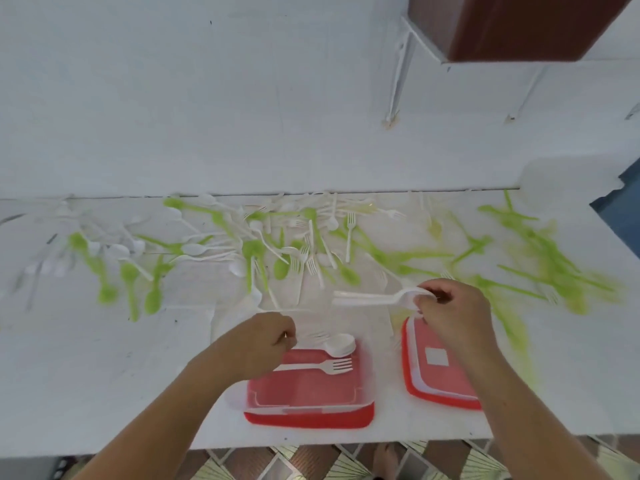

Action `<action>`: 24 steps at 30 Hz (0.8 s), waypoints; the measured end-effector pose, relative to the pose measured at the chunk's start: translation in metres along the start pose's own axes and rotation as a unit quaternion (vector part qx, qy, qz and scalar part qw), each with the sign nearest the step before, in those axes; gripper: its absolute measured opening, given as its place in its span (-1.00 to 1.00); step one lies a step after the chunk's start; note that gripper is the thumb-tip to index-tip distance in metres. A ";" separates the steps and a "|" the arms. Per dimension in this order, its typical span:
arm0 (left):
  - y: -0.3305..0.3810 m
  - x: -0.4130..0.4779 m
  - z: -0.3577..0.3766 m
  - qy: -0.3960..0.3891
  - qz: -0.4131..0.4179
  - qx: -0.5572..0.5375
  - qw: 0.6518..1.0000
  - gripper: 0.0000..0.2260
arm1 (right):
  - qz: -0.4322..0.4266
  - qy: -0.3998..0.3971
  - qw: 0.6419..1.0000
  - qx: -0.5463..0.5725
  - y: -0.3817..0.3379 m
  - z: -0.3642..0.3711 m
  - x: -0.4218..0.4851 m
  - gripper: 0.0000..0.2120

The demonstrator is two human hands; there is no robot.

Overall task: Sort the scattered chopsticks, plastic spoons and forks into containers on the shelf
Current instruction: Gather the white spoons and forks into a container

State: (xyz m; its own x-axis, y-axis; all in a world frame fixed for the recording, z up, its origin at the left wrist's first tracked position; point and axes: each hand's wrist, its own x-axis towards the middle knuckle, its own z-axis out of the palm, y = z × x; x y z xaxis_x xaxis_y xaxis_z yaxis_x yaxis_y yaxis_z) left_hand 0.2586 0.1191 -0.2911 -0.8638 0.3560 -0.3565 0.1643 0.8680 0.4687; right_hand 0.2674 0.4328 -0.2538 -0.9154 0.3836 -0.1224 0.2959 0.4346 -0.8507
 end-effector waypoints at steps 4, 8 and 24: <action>-0.001 0.009 0.018 -0.016 0.043 0.068 0.997 -0.80 | 0.009 0.054 0.998 0.010 -0.007 -0.011 -0.013 -0.79; 0.012 0.020 0.047 -0.041 0.057 0.140 0.988 -0.84 | 0.015 0.054 0.998 0.001 -0.011 -0.009 -0.022 -0.80; 0.005 -0.048 -0.003 0.157 0.010 0.081 0.984 -0.82 | -0.024 -0.107 0.988 -0.106 -0.016 0.033 -0.060 -0.79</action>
State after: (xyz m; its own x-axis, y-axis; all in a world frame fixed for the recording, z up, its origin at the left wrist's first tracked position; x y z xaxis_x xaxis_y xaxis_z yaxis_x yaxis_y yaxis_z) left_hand 0.2996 0.1057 -0.2695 -0.9598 0.2720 -0.0689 0.2357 0.9146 0.3285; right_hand 0.3085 0.3760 -0.2493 -0.9597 0.1865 -0.2100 0.2808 0.6171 -0.7351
